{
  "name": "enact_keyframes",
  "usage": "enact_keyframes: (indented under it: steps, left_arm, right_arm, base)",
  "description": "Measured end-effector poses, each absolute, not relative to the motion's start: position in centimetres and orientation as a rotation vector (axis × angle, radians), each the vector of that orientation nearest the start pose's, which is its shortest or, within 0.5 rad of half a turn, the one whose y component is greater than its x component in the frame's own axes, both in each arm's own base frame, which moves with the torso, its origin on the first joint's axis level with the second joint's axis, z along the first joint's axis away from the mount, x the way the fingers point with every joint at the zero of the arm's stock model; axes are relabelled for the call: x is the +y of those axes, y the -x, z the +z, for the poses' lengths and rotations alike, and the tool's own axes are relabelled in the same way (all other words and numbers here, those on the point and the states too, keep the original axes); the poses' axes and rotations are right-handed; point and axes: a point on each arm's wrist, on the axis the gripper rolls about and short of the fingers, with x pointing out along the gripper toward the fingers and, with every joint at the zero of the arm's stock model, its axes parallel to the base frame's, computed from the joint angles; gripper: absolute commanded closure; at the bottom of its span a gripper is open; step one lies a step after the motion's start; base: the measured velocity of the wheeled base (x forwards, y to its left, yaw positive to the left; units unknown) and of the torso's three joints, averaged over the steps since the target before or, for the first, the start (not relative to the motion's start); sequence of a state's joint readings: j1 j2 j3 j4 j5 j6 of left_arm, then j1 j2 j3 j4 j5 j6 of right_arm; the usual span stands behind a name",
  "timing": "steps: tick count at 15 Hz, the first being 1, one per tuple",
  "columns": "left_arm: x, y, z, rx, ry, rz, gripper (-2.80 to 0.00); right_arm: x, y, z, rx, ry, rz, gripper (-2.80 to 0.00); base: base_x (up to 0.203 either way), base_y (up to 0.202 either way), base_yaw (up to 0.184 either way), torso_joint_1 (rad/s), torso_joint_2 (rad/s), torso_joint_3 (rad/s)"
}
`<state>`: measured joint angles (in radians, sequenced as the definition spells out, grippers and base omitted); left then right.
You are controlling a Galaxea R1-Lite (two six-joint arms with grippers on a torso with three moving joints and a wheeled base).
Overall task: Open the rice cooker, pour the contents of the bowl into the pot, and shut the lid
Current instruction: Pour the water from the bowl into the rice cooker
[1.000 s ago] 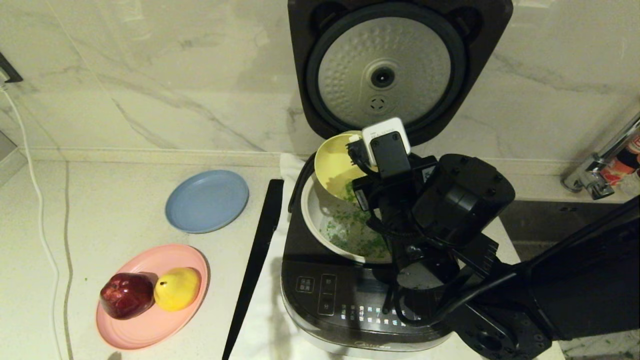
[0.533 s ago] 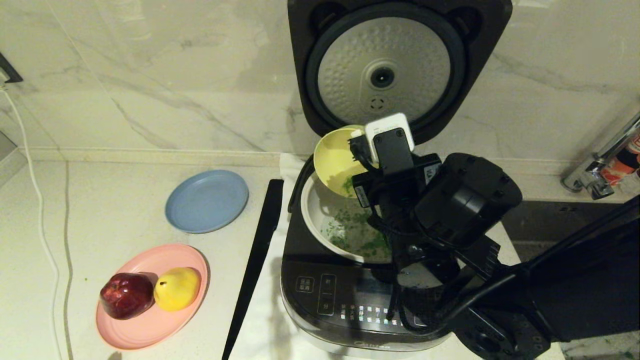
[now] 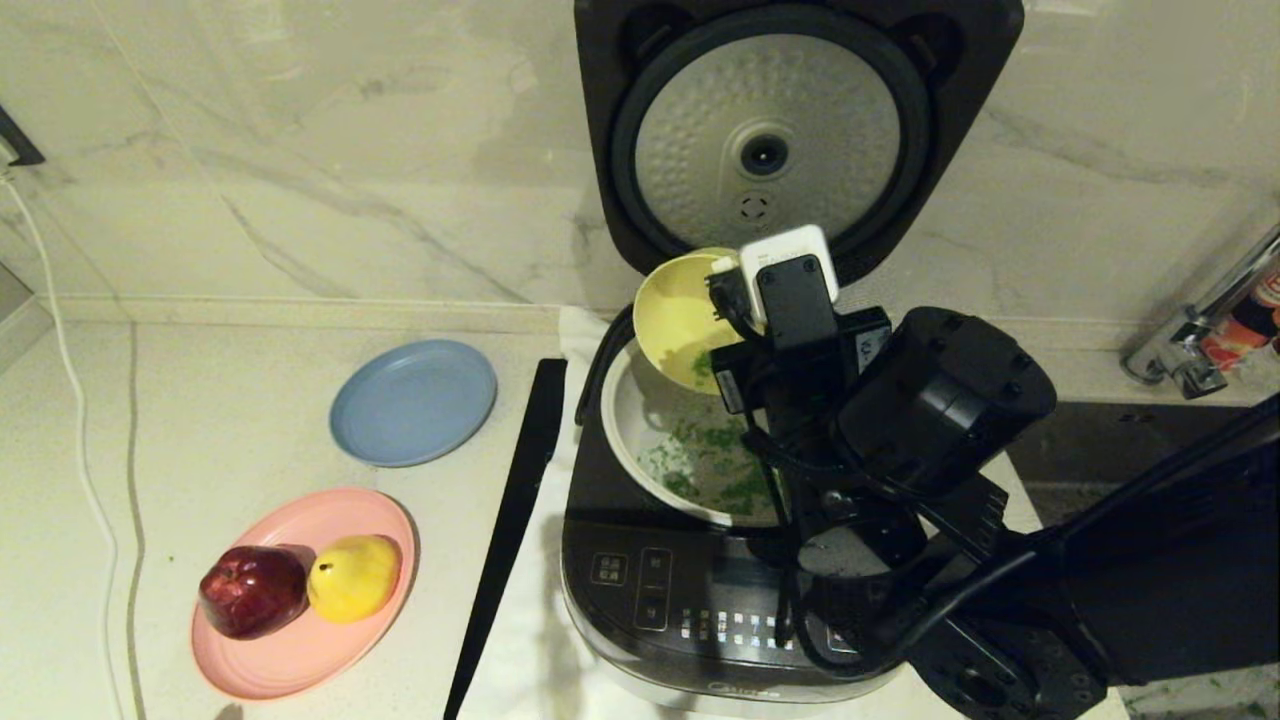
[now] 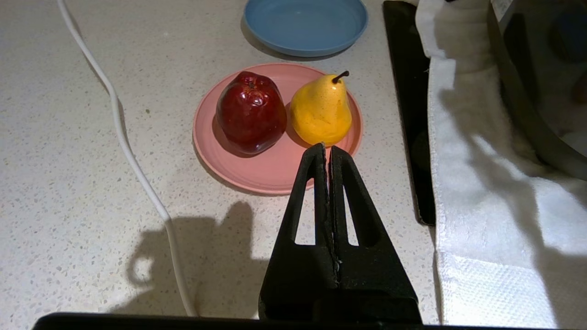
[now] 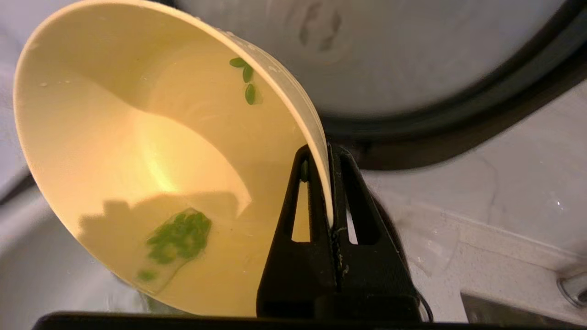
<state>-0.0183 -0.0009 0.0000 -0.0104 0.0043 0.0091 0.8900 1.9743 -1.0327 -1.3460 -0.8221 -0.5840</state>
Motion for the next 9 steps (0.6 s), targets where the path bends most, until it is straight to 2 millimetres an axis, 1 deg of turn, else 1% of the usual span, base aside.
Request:
enact_keyframes:
  steps: [1,3,5,8,9]
  left_arm:
    - [0.05,2.29,7.65,-0.011,-0.009,-0.014,0.00]
    - [0.05,2.29,7.65,-0.011,-0.009,-0.014,0.00]
    - [0.05,2.29,7.65,-0.011,-0.009,-0.014,0.00]
    - [0.05,2.29,7.65,-0.011,-0.009,-0.014,0.00]
    - [0.05,2.29,7.65,-0.011,-0.009,-0.014,0.00]
  right_arm:
    - [27.57,-24.52,21.60,-0.270,0.279,-0.013,0.00]
    - [27.45,-24.62,22.22,-0.282,0.263,-0.022,0.00]
    - [27.41,-24.62,21.94,-0.276,0.271,-0.022,0.00]
    - [27.46,-24.81,22.54,-0.288,0.251,-0.032,0.00]
    - [27.41,-24.80,22.24,-0.282,0.260,-0.031,0.00]
  base:
    - [0.000,0.000,0.000,0.000,0.00,0.000]
    - [0.000,0.000,0.000,0.000,0.00,0.000]
    - [0.000,0.000,0.000,0.000,0.00,0.000]
    - [0.000,0.000,0.000,0.000,0.00,0.000]
    - [0.000,0.000,0.000,0.000,0.00,0.000]
